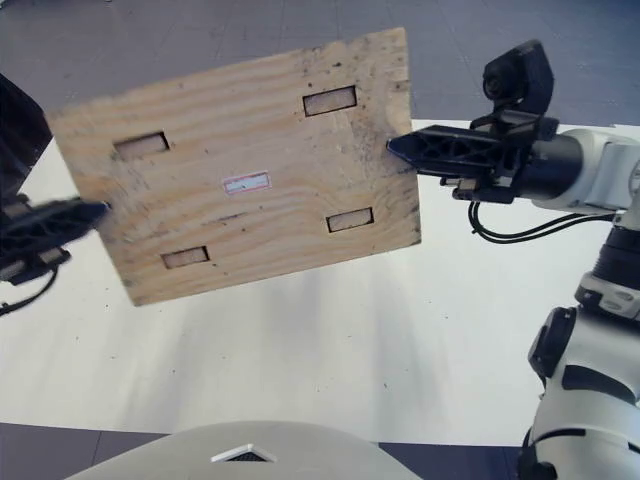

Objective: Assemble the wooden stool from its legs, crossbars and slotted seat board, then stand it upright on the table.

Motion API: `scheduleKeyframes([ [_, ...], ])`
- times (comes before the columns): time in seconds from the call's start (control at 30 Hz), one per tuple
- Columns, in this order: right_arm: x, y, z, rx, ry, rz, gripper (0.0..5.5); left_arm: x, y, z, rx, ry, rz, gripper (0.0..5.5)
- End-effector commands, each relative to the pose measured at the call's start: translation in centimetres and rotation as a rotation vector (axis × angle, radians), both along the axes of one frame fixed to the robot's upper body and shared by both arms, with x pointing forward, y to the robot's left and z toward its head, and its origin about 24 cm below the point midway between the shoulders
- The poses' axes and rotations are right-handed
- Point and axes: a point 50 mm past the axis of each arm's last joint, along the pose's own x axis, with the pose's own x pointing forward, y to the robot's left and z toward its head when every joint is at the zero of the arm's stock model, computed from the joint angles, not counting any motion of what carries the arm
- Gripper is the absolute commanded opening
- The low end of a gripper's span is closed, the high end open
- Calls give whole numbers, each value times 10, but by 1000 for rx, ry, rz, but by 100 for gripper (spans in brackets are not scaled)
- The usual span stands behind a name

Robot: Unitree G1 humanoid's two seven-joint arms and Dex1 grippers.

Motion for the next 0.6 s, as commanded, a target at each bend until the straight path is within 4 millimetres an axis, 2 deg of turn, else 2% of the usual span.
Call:
scheduleKeyframes([
  [0.03, 0, 13, -10, -64, 43, -9, 129, 12, -4, -1, -50, 75, 45, 134],
  [0.13, 4, 27, -30, -161, 112, -65, 129, 34, 1, -2, -108, 112, 121, 134],
  [0.23, 19, 46, -36, -177, 157, -222, 129, 61, 3, -5, -126, 202, 186, 134],
  [0.3, 37, 58, -38, -138, 254, -461, 129, 80, 0, -9, -157, 259, 295, 134],
  [0.37, 62, 57, -37, -71, 410, -737, 129, 106, -11, -18, -152, 379, 439, 134],
  [0.47, 87, 62, -40, -17, 555, -879, 130, 133, -19, -28, -233, 543, 569, 134],
  [0.53, 106, 63, -56, 8, 668, -976, 130, 158, -21, -35, -300, 690, 692, 134],
  [0.6, 121, 63, -66, 36, 736, -1049, 130, 175, -23, -41, -318, 780, 775, 134],
])
